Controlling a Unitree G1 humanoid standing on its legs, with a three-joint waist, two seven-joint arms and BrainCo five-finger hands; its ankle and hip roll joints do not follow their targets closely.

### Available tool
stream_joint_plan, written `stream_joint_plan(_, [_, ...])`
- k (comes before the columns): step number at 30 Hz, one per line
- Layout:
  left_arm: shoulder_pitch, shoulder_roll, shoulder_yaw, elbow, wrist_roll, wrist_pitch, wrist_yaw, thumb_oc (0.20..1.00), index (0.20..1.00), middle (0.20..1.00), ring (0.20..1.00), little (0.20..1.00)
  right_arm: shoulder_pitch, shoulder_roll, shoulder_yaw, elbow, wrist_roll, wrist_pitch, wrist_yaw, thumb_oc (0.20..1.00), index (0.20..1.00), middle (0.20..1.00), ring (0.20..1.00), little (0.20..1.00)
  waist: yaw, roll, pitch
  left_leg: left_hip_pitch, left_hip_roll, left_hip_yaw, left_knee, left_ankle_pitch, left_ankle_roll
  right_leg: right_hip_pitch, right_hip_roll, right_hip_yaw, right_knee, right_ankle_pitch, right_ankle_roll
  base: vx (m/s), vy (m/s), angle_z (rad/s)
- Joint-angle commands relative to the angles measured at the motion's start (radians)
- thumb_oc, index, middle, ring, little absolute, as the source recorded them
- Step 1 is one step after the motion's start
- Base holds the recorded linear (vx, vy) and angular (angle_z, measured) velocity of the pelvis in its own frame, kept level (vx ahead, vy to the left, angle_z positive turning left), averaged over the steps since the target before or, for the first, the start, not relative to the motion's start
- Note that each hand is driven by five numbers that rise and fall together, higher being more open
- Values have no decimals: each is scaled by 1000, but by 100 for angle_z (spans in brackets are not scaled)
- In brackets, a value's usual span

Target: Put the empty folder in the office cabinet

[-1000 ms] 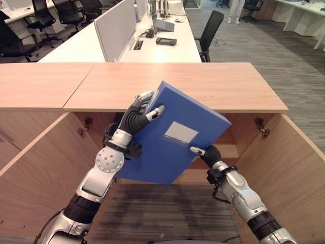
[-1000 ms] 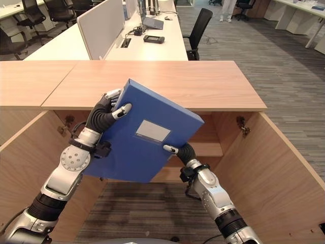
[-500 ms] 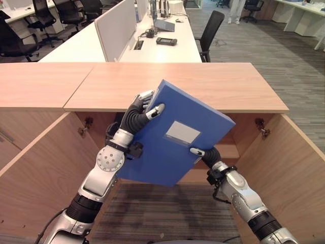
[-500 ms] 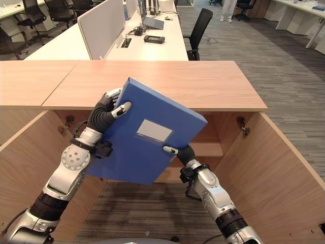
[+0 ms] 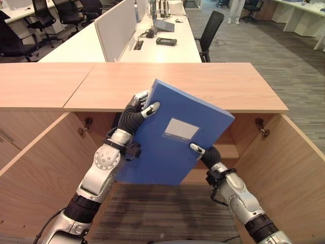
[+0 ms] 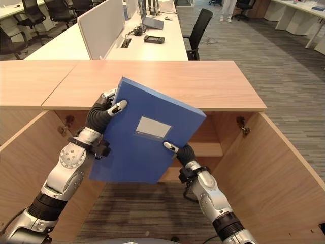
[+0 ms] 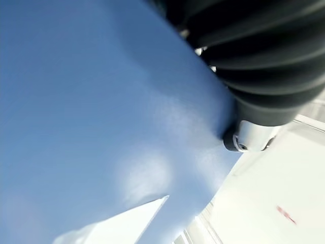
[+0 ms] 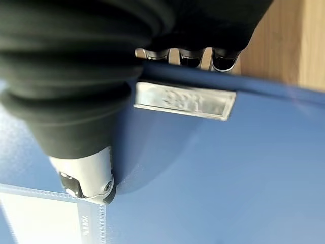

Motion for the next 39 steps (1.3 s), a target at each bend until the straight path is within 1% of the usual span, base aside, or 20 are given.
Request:
stream_joint_plan(1, [-90,-45,-130,-24,-122,-32,-88,912,912,912,912,912,-54,86,17,5,82,7,-23,200,200,200,200,200,6,-53,-38,22,12,-8,3,-92,-28,-12,-71,-77,6,21,92,0,0,0])
stream_joint_plan(2, [-88,-12,-164,2,-152,13,-129,1000,1000,1000,1000,1000,-28,108,-5,13,147,15,-23,200,200,200,200,200,1,-46,-38,22,11,-9,3,-92,-28,-12,-69,-78,6,22,92,0,0,0])
stream_joint_plan(6, [-81,36,-179,-9,-209,44,-149,1000,1000,1000,1000,1000,-3,128,-13,22,188,13,-34,200,200,200,200,200,-1,-44,-37,20,11,-9,3,-91,-30,-14,-68,-79,6,22,93,-3,-8,0])
stream_joint_plan(7, [-45,88,-208,-12,-318,76,-181,1000,1000,1000,1000,1000,27,113,-23,31,147,21,-52,200,200,200,200,200,-4,-42,-33,17,11,-10,3,-90,-33,-14,-66,-80,6,21,93,-6,-46,0])
stream_joint_plan(8, [-29,109,-222,-4,-361,100,-193,1000,1000,1000,1000,1000,49,105,-39,21,149,25,-54,200,200,200,200,200,-6,-42,-32,16,11,-13,3,-89,-33,-14,-64,-81,6,21,93,-6,-46,0])
stream_joint_plan(10, [4,124,-222,1,-381,113,-194,1000,1000,1000,1000,1000,74,103,-63,13,159,20,-60,200,200,200,200,200,-8,-42,-30,16,11,-16,3,-89,-34,-14,-63,-81,6,19,92,2,-40,1])
stream_joint_plan(12, [70,133,-190,7,-343,116,-177,1000,1000,1000,1000,1000,111,106,-107,8,168,8,-74,200,200,200,200,200,-9,-40,-28,16,13,-18,3,-89,-34,-13,-60,-82,6,15,91,4,-49,2])
stream_joint_plan(16, [226,104,-133,44,-325,144,-156,1000,1000,1000,1000,1000,165,114,-183,22,164,1,-103,200,200,200,200,200,-11,-35,-23,17,17,-21,3,-87,-37,-13,-52,-82,6,7,86,9,-32,1])
stream_joint_plan(17, [228,104,-132,43,-325,144,-156,1000,1000,1000,1000,1000,166,114,-182,22,163,1,-103,200,200,200,200,200,-12,-34,-24,17,17,-21,3,-87,-37,-12,-52,-83,6,7,86,0,0,0])
stream_joint_plan(21, [353,73,-96,77,-333,168,-159,1000,1000,1000,1000,1000,210,82,-216,46,132,22,-95,200,200,200,200,200,-15,-30,-17,12,29,-29,3,-80,-42,-14,-41,-90,6,-2,79,1,-59,3])
stream_joint_plan(28, [422,23,-66,241,-312,185,-167,1000,1000,1000,1000,1000,217,33,-218,176,25,65,-75,200,200,200,200,200,-20,-24,-8,-6,69,-44,3,-58,-65,-33,-8,-100,6,-23,60,4,-101,9])
stream_joint_plan(30, [435,-20,-50,354,-319,189,-143,1000,1000,1000,1000,1000,198,27,-208,207,7,74,-74,200,200,200,200,200,-21,-20,-3,12,97,-34,10,-45,-69,-27,14,-79,8,-37,44,54,-110,1])
stream_joint_plan(31, [434,-21,-50,356,-318,188,-144,1000,1000,1000,1000,1000,197,27,-208,208,7,74,-74,200,200,200,200,200,-20,-20,-1,14,98,-33,10,-45,-70,-26,14,-78,8,-37,44,-23,-152,-10])
stream_joint_plan(32, [432,-60,-38,425,-327,188,-115,1000,1000,1000,1000,1000,174,16,-202,212,-3,78,-77,200,200,200,200,200,-14,-30,36,-55,108,-37,163,-65,-66,-29,12,-65,37,-51,23,-88,-124,-8])
stream_joint_plan(33, [434,-74,-37,437,-334,187,-106,1000,1000,1000,1000,1000,167,11,-202,206,-5,77,-82,200,200,200,200,200,-9,-34,51,-95,110,-40,235,-67,-62,-32,7,-69,49,-56,14,-109,-150,-9])
stream_joint_plan(34, [432,-89,-37,456,-342,188,-96,1000,1000,1000,1000,1000,158,5,-202,202,-3,75,-86,200,200,200,200,200,-4,-35,64,-136,109,-49,297,-47,-60,-32,4,-73,55,-60,3,-53,-100,-5])
stream_joint_plan(35, [431,-115,-32,497,-351,189,-84,1000,1000,1000,1000,1000,146,-1,-200,195,-3,75,-96,200,200,200,200,200,3,-37,76,-216,107,-52,395,7,-51,-29,1,-84,59,-70,-13,-4,-73,-7])
stream_joint_plan(37, [435,-130,-19,516,-351,189,-73,1000,1000,1000,1000,1000,144,-2,-205,187,-4,76,-101,200,200,200,200,200,16,-41,80,-279,87,-40,411,16,-39,-19,-6,-87,54,-75,-15,67,-16,10])
stream_joint_plan(38, [442,-134,-11,523,-344,190,-66,1000,1000,1000,1000,1000,144,-5,-210,178,-5,78,-101,200,200,200,200,200,24,-43,82,-309,73,-33,400,-1,-34,-4,-12,-86,46,-79,-10,109,41,23])
stream_joint_plan(39, [446,-140,-8,530,-345,194,-65,1000,1000,1000,1000,1000,142,-5,-211,177,-7,78,-102,200,200,200,200,200,31,-42,78,-331,63,-31,364,9,-35,-3,-14,-84,42,-79,-8,119,73,16])
